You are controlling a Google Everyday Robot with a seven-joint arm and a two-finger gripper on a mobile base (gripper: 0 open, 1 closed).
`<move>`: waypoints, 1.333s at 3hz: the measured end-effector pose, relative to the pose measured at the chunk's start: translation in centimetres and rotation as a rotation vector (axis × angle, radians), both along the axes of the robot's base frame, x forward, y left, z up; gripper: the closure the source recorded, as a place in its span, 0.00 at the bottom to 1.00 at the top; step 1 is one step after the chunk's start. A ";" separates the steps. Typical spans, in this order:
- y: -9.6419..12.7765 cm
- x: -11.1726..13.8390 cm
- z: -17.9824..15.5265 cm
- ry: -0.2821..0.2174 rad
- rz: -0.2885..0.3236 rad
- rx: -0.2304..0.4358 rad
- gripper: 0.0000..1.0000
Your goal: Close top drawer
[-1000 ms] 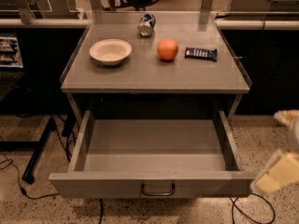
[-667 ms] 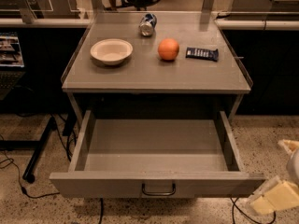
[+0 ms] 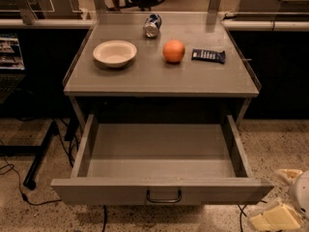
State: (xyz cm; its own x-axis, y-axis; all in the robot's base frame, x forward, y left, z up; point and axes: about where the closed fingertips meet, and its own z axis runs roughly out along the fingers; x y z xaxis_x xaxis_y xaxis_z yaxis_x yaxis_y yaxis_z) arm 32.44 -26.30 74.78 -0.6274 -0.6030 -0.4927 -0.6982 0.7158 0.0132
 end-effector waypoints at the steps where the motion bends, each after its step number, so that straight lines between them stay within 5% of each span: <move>1: 0.0 0.0 0.0 0.000 0.000 0.000 0.42; 3: 0.0 0.0 0.0 0.000 0.000 0.000 0.88; 4: 0.1 0.1 -0.7 0.006 0.019 0.008 1.00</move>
Offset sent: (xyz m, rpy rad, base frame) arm 0.0000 0.0000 0.0000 0.0000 0.0000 0.0000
